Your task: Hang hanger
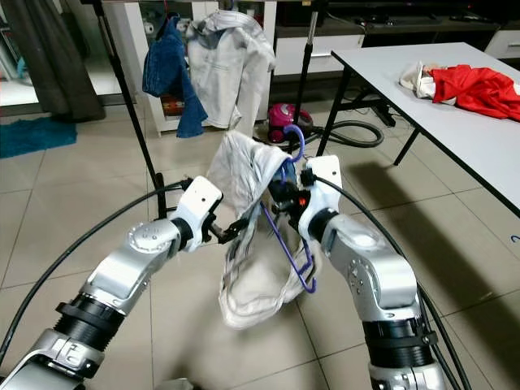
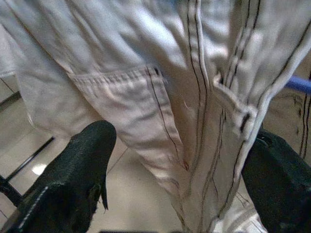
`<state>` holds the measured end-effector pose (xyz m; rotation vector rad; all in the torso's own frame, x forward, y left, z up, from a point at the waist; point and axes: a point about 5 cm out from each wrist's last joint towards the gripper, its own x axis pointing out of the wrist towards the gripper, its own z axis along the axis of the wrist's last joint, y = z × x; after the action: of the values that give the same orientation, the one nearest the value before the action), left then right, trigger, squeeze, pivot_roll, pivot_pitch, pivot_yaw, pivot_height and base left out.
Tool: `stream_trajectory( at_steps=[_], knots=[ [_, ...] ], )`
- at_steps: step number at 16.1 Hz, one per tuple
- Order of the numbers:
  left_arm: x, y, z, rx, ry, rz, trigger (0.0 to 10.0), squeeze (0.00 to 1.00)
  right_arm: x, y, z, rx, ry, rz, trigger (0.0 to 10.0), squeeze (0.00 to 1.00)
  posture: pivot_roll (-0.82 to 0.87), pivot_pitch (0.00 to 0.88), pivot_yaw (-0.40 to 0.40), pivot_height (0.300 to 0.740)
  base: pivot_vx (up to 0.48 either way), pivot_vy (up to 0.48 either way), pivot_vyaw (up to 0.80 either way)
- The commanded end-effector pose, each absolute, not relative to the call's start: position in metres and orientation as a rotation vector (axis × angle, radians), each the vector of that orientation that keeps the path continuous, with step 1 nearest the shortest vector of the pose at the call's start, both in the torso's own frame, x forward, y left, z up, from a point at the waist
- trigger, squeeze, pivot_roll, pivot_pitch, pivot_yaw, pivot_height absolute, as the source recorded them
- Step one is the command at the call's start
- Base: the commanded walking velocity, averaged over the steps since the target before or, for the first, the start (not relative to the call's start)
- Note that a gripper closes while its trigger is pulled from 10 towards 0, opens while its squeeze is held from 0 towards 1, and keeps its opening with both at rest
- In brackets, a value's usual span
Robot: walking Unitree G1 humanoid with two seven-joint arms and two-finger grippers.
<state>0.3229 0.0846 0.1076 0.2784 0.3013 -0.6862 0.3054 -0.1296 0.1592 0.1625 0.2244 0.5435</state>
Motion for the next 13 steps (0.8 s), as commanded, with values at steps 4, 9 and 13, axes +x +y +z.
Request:
stream_trajectory(
  at_steps=[4,9,13],
  knots=[
    [0.326,0.074,0.111,0.203,0.25,-0.715,0.0,0.0,0.307,-0.125,0.185,0.175,0.125,0.58,10.0,0.0,0.08,0.0,-0.043,0.74,0.0,0.0,0.0],
    [0.331,0.084,0.126,0.249,0.155,-0.681,0.0,0.0,0.307,-0.126,0.184,0.139,0.131,0.582,10.0,0.0,0.07,0.0,-0.046,0.74,0.0,0.0,0.0],
    [0.332,0.093,0.127,0.245,0.157,-0.648,0.0,0.0,0.309,-0.126,0.186,0.135,0.125,0.586,10.0,0.0,0.08,0.0,-0.051,0.74,0.0,0.0,0.0]
  ],
)
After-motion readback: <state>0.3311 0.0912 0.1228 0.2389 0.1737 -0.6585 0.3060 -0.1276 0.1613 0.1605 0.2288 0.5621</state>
